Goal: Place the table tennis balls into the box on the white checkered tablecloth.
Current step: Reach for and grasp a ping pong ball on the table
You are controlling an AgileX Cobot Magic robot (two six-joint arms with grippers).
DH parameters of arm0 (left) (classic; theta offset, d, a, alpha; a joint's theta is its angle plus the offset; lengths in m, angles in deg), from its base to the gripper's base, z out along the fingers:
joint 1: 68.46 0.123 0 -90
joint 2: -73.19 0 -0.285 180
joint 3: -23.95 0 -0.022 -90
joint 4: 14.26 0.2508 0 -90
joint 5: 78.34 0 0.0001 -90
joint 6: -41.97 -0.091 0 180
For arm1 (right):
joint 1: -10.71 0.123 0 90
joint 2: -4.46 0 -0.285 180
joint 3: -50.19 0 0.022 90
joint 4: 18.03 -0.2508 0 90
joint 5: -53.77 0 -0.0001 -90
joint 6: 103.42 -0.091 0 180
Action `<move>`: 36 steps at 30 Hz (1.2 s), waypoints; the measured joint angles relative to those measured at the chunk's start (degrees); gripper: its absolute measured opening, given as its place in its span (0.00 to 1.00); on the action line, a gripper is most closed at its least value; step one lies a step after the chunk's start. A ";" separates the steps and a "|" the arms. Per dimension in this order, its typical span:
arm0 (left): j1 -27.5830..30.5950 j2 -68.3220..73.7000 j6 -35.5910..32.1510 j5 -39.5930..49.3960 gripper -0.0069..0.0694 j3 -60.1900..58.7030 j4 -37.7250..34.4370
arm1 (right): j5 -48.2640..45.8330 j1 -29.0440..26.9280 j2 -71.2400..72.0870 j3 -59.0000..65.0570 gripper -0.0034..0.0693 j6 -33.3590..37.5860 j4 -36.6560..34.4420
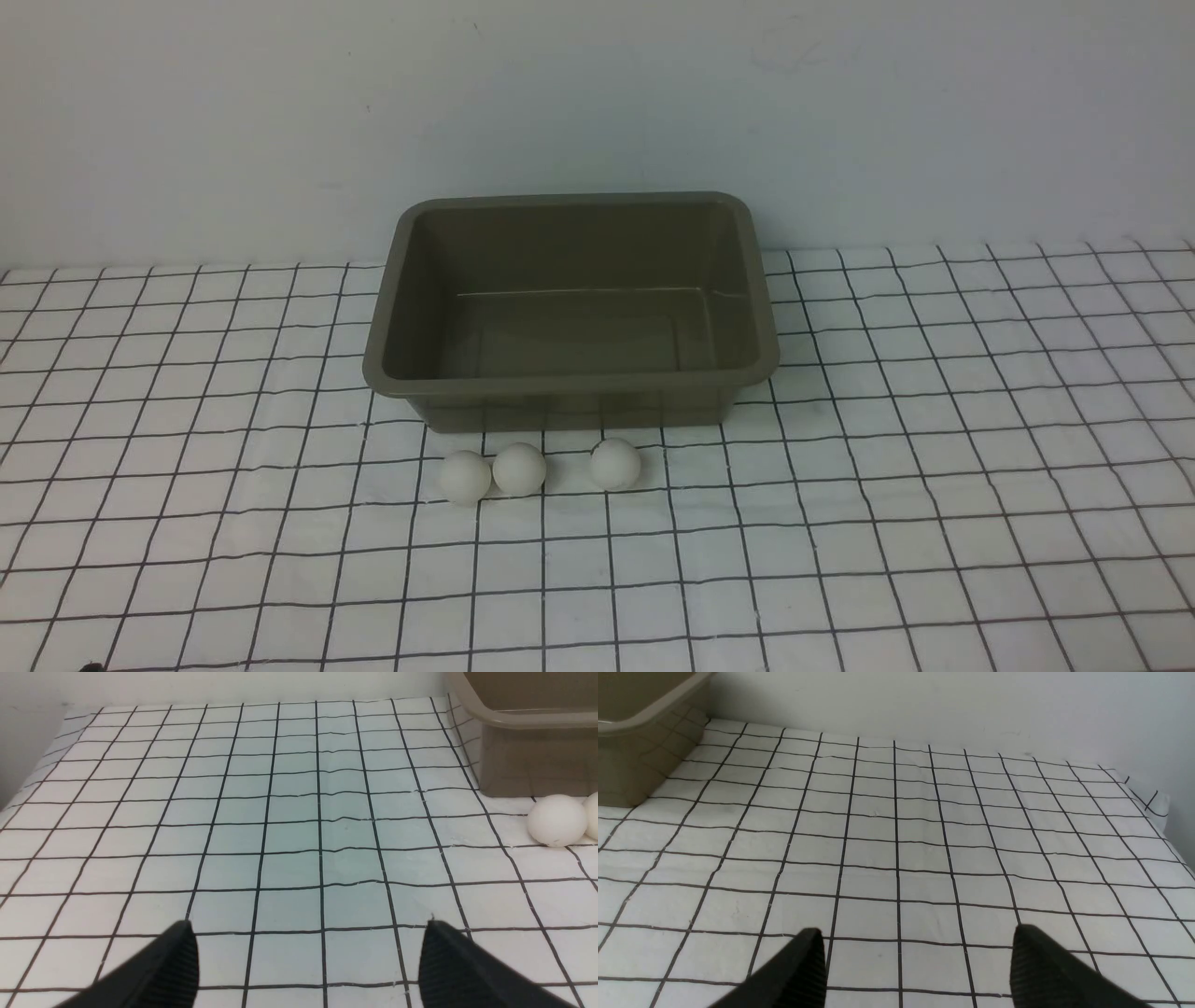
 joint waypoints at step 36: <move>0.00 0.00 0.00 0.00 0.84 0.00 0.00 | -3.63 0.00 -3.42 -21.53 0.71 -3.67 -14.30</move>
